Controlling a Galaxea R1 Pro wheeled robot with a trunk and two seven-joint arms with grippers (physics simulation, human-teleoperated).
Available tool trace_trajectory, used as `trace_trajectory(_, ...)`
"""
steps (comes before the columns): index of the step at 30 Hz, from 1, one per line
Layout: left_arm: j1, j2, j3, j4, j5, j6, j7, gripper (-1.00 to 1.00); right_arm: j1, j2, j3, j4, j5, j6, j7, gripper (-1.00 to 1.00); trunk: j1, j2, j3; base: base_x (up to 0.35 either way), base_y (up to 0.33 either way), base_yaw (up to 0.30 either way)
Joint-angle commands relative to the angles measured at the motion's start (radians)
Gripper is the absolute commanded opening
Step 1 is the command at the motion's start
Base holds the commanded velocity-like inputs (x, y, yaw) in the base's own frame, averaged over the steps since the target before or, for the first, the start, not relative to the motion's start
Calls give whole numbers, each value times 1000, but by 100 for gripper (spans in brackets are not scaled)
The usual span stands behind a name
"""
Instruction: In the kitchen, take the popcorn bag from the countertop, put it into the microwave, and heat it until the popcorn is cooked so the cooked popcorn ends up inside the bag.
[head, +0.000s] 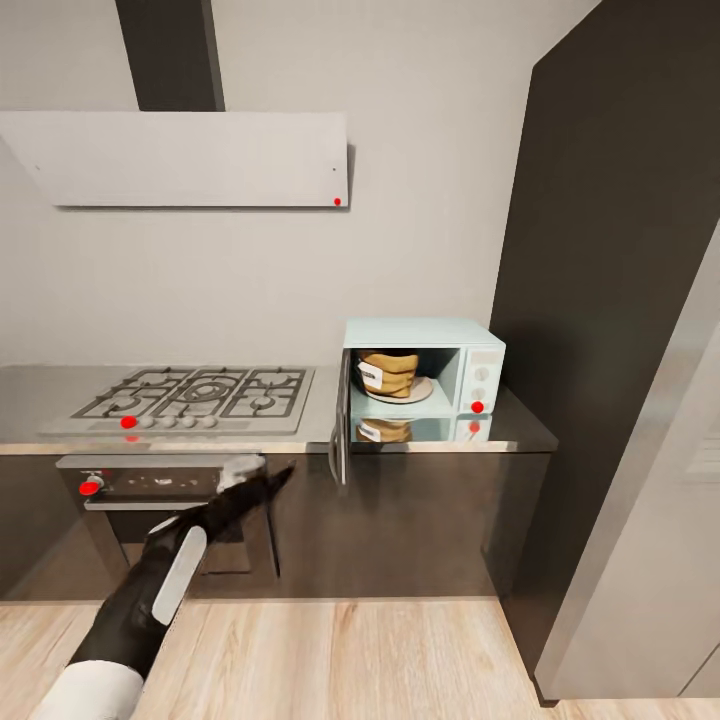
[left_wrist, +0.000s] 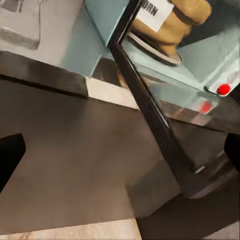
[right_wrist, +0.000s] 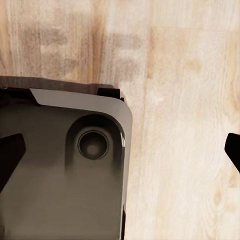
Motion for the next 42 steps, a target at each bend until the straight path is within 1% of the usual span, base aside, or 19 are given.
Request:
trace_trajectory(1, -4, -1, 2, -39, 13, 31, -20, 100, -1, 0, -1, 3, 6, -6, 2, 100, 0, -1, -1, 0, 0, 0)
trace_trajectory(2, -7, -3, 4, -98, 19, 70, -41, 100, -1, 2, 0, 3, 7, -6, 2, 100, 0, -1, -1, 0, 0, 0)
trace_trajectory(5, -9, -3, 2, -124, 20, 85, -48, 100, -1, 4, 0, 3, 8, -7, 2, 100, 0, -1, -1, 0, 0, 0)
trace_trajectory(8, -9, -3, 2, -128, 20, 85, -28, 100, -1, 5, -1, 3, 9, -7, 1, 100, 0, -1, -1, 0, 0, 0)
trace_trajectory(12, -9, -3, 2, -119, 23, 83, 21, 100, -1, 3, -1, 2, 11, -7, 2, 100, 0, -1, -1, 0, 0, 0)
trace_trajectory(15, -9, -2, 1, -118, 21, 85, 33, 100, -1, 2, -1, 2, 9, -7, 2, 100, 0, -1, -1, 0, 0, 0)
trace_trajectory(18, -9, -2, 0, -117, 16, 92, 35, 100, -1, 2, -1, 2, 9, -5, 2, 100, 0, -1, -1, 0, 0, 0)
trace_trajectory(22, -9, -4, -1, -110, 23, 93, 36, 100, -1, 1, 3, 2, 9, 1, 2, 100, 0, -1, -1, 0, 0, 0)
trace_trajectory(24, -9, -3, 0, -40, 22, 84, 37, 100, -1, 3, 5, 2, 11, 2, 3, 100, 0, -1, -1, 35, 0, 0)
trace_trajectory(25, -9, -4, -1, -30, 19, 82, 38, 100, -1, 4, 5, 2, 11, 2, 4, 100, 0, -1, -1, 188, 0, 0)
trace_trajectory(35, -9, -5, -5, -32, 15, 77, 40, 100, -1, 1, 6, 2, 11, 2, 4, 100, 0, -1, -1, 286, 0, 0)
trace_trajectory(42, -9, -5, -5, -35, 18, 76, 32, 100, -1, 1, 5, 2, 11, 2, 4, 100, 0, -1, -1, 128, 0, 0)
